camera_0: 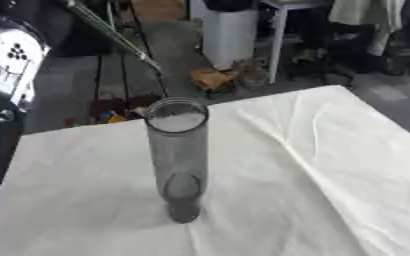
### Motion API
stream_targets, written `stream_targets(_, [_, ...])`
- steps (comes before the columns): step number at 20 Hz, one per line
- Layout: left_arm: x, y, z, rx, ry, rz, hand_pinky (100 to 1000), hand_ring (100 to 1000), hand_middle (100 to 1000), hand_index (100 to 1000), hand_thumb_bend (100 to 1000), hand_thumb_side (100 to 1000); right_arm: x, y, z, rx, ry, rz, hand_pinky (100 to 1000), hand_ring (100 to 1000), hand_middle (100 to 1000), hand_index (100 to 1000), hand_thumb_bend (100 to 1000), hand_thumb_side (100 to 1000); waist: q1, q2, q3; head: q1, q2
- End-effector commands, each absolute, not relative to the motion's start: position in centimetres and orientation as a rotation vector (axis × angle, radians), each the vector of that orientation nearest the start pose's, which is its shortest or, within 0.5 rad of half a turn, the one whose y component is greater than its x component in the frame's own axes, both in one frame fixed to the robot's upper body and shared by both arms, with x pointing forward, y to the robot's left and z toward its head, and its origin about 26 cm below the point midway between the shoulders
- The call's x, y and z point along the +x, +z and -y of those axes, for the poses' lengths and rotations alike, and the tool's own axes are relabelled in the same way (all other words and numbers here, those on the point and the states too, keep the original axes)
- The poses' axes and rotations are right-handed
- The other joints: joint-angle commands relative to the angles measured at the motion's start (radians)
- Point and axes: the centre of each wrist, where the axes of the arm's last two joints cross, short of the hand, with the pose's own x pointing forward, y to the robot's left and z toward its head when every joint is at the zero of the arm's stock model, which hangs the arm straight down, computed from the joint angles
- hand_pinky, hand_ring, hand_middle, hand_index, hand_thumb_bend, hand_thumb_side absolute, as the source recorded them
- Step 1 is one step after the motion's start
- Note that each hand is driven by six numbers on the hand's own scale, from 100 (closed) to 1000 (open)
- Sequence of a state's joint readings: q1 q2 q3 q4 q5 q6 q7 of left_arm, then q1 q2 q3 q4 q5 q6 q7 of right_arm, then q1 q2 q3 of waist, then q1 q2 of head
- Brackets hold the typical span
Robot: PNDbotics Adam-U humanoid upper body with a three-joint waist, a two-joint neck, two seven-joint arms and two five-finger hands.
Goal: Arrange flowers into the vase.
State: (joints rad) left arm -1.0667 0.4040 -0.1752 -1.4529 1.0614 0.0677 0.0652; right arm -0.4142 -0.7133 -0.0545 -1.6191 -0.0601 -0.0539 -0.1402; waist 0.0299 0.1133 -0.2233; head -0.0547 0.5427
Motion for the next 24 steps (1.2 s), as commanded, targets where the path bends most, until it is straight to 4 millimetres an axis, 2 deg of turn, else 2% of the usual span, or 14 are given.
stream_targets(1, [40.7,35.7,-17.6,-0.972,-0.192,2.034,100,100,100,100,1000,460,34.8,23.2,37.5,-0.641,0.401,2.119,711,740,760,846,100,812,-0.004,-0.01,-0.003,0.0,-0.007])
stream_targets(13, [39.7,35.9,-16.7,-0.987,-0.278,1.982,100,100,100,100,1000,486,34.8,23.1,37.4,-0.639,0.403,2.117,710,740,760,846,100,812,-0.005,-0.011,0.004,-0.004,-0.005])
stream_targets(24, [40.0,34.6,-15.5,-0.924,-0.363,1.9,100,100,100,100,1000,486,34.8,23.2,37.3,-0.636,0.408,2.117,710,740,759,845,100,811,-0.004,-0.01,0.004,-0.01,-0.003])
